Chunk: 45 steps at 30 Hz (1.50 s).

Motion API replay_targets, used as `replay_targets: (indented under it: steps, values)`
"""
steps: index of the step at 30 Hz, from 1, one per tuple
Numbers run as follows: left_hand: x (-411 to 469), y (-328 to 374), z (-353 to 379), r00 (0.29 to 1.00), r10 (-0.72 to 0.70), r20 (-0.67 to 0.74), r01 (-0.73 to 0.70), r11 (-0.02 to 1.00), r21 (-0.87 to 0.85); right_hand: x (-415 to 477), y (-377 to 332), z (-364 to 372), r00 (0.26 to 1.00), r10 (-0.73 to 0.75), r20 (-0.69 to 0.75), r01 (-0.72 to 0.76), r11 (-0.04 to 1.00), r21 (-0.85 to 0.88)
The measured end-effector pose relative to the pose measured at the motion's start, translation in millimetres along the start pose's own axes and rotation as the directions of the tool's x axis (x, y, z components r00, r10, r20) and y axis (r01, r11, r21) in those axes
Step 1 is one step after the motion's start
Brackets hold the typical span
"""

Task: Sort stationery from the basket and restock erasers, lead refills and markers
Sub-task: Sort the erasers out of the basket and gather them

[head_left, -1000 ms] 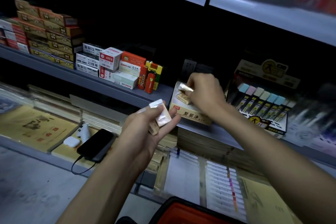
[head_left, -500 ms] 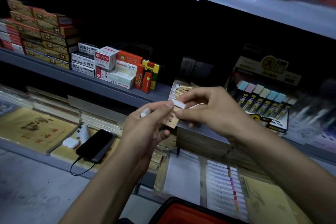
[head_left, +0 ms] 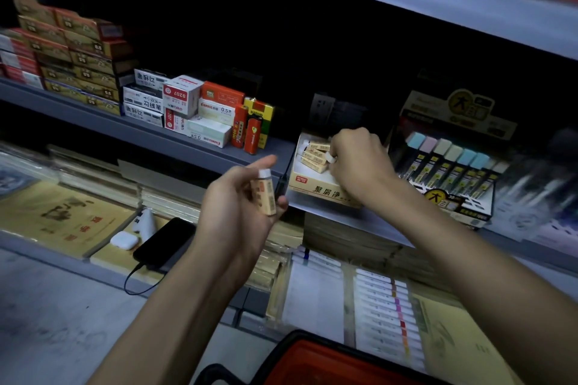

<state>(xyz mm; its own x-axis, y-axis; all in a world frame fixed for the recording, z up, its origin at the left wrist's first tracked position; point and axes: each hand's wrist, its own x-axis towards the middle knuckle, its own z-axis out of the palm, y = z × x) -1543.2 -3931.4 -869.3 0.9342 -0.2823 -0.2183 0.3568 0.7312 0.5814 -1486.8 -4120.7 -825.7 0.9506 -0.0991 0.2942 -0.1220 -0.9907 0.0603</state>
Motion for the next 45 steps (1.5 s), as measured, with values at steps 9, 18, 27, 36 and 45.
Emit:
replay_targets:
  steps: [9, 18, 27, 36, 45]
  values:
    - [3.2, -5.2, -4.5, 0.982, 0.185, 0.02, -0.181, 0.92, 0.348, -25.7, 7.9, -37.8, 0.999, 0.044, 0.028, -0.052, 0.9, 0.434]
    - [0.2, -10.9, 2.8, 0.971, 0.212, 0.113, -0.238, 0.915, 0.325, -54.8, -5.5, -57.7, 0.991, -0.046, 0.128, -0.065, 0.667, 0.742]
    - [-7.9, -5.5, -7.0, 0.966, 0.253, 0.054, -0.248, 0.845, 0.474, 5.0, 23.1, -0.7, 0.985, -0.172, -0.015, 0.169, 0.976, -0.135]
    - [-14.4, -20.6, -6.9, 0.899, 0.361, 0.249, -0.412, 0.499, 0.763, -3.8, 36.5, -8.2, 0.977, -0.174, 0.122, 0.195, 0.962, -0.189]
    - [-42.3, -40.6, -11.2, 0.776, 0.34, 0.531, -0.483, -0.22, 0.848, -108.2, 33.1, -55.6, 0.951, -0.301, -0.067, 0.308, 0.944, 0.117]
